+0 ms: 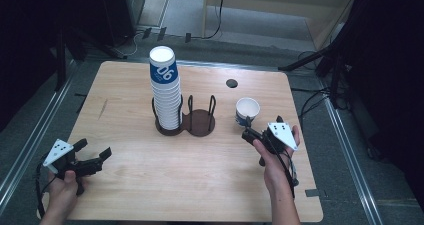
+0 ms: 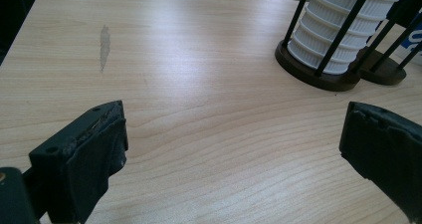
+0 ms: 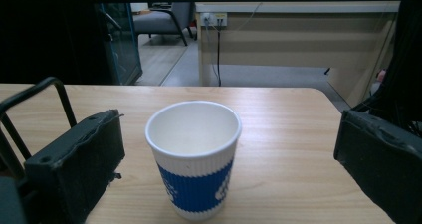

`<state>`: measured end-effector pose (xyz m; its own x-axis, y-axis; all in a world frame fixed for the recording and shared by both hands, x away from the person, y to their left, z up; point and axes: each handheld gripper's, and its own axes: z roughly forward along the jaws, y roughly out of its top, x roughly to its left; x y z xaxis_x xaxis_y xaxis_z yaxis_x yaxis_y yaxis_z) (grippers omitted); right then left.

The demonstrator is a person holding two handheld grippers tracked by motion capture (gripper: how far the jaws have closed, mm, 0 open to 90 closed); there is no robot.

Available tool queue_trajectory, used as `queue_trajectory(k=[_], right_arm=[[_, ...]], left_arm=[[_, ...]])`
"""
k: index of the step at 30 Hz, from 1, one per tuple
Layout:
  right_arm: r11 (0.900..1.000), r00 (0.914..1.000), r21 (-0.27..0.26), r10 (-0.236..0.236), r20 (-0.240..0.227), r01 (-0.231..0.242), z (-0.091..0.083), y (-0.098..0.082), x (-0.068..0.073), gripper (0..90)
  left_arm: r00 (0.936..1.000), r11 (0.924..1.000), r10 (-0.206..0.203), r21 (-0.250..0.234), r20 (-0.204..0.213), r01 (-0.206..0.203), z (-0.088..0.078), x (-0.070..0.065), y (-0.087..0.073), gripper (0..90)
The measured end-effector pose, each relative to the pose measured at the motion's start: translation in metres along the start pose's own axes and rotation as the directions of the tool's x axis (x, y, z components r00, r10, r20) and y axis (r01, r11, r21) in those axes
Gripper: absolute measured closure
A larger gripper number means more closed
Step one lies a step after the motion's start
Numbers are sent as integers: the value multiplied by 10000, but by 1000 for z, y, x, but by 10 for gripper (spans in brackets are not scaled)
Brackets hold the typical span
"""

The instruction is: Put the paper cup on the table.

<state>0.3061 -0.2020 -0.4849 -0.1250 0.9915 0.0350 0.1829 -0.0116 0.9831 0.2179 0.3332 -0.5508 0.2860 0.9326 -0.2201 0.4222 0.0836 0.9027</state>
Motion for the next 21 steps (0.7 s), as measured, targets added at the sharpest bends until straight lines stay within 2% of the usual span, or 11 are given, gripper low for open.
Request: queue_trajectory(k=[17,21], right_arm=[[9998,9990,67,160,426,-163,-33,-19,-29,0],[9999,9984,102,33,569,-39,-39,-25,-34,0]], left_arm=[[10000,10000,46,-13,-82,-46,1,-1,0,0],[9999,10000,68,-29,-86,-68,0,-1,0,0]])
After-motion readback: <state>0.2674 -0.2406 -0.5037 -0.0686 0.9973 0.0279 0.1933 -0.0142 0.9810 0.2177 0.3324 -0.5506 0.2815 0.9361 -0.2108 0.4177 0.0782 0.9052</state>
